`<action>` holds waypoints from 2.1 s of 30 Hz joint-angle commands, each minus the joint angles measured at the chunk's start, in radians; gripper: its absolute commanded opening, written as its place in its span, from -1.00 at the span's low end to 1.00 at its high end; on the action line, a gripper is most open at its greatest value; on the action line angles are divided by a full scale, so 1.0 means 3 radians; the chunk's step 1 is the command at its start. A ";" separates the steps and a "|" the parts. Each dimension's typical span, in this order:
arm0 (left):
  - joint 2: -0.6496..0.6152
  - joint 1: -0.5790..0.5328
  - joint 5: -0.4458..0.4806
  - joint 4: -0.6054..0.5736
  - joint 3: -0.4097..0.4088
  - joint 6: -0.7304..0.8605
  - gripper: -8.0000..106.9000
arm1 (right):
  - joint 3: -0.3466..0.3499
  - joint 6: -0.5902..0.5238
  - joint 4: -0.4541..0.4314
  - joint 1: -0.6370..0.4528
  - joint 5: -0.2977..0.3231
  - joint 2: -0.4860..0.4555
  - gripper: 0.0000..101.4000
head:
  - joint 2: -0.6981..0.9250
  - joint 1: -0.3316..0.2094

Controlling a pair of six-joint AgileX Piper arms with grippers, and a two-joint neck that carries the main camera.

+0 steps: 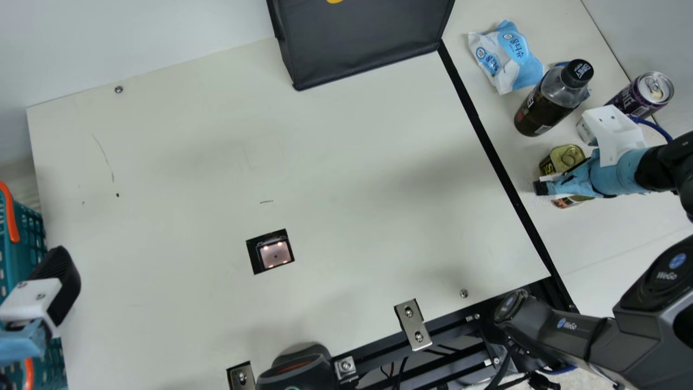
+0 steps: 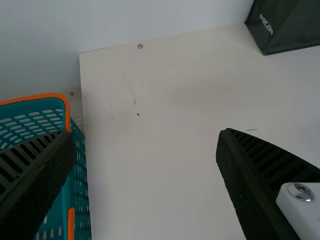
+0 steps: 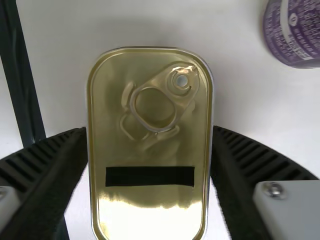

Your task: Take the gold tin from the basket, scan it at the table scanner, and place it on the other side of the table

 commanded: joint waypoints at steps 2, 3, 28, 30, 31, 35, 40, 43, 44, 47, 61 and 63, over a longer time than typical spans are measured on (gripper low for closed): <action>0.0000 0.0000 0.0000 0.0000 0.0000 0.0000 0.71 | 0.0002 0.0007 -0.0015 0.0006 0.0000 -0.0044 0.87 | -0.0008 -0.0081; 0.0000 0.0000 0.0000 0.0000 0.0000 0.0000 0.71 | 0.0003 0.0010 -0.0024 0.0011 -0.0001 -0.0066 0.87 | -0.0008 -0.0081; 0.0000 0.0000 0.0000 0.0000 0.0000 0.0000 0.71 | -0.0269 0.1157 -0.0644 0.1152 0.0686 -0.1364 0.87 | -0.0008 -0.0081; 0.0000 0.0000 0.0000 0.0000 0.0000 0.0000 0.71 | -0.0318 0.1361 -0.0699 0.1371 0.0756 -0.1454 0.87 | -0.0008 -0.0081; 0.0000 0.0000 0.0000 0.0000 0.0000 0.0000 0.71 | -0.0343 0.1458 -0.0723 0.1478 0.0787 -0.1493 0.87 | -0.0008 -0.0081; 0.0000 0.0000 0.0000 0.0000 0.0000 0.0000 0.71 | -0.0458 0.1899 -0.0849 0.1954 0.0893 -0.1624 0.87 | -0.0008 -0.0081; 0.0000 0.0000 0.0000 0.0000 0.0000 0.0000 0.71 | -0.0632 0.2488 -0.1074 0.2585 0.0971 -0.1720 0.87 | -0.0008 -0.0081; 0.0000 0.0000 0.0000 0.0000 0.0000 0.0000 0.71 | -0.0754 0.2839 -0.1236 0.2955 0.1004 -0.1743 0.87 | -0.0008 -0.0081; 0.0000 0.0000 0.0000 0.0000 0.0000 0.0000 0.71 | -0.0794 0.2943 -0.1287 0.3067 0.1015 -0.1748 0.87 | -0.0008 -0.0081; 0.0000 0.0000 0.0000 0.0000 0.0000 0.0000 0.71 | -0.0927 0.3289 -0.1480 0.3422 0.1038 -0.1745 0.87 | -0.0008 -0.0081; -0.0279 0.0525 0.0402 0.0045 -0.0251 -0.0227 0.71 | -0.1309 0.3659 -0.1305 0.3486 0.1343 -0.2263 0.87 | 0.0692 -0.0081; -0.0317 0.0596 0.0457 0.0051 -0.0286 -0.0258 0.71 | -0.1362 0.3703 -0.1229 0.3468 0.1408 -0.2379 0.87 | 0.0848 -0.0081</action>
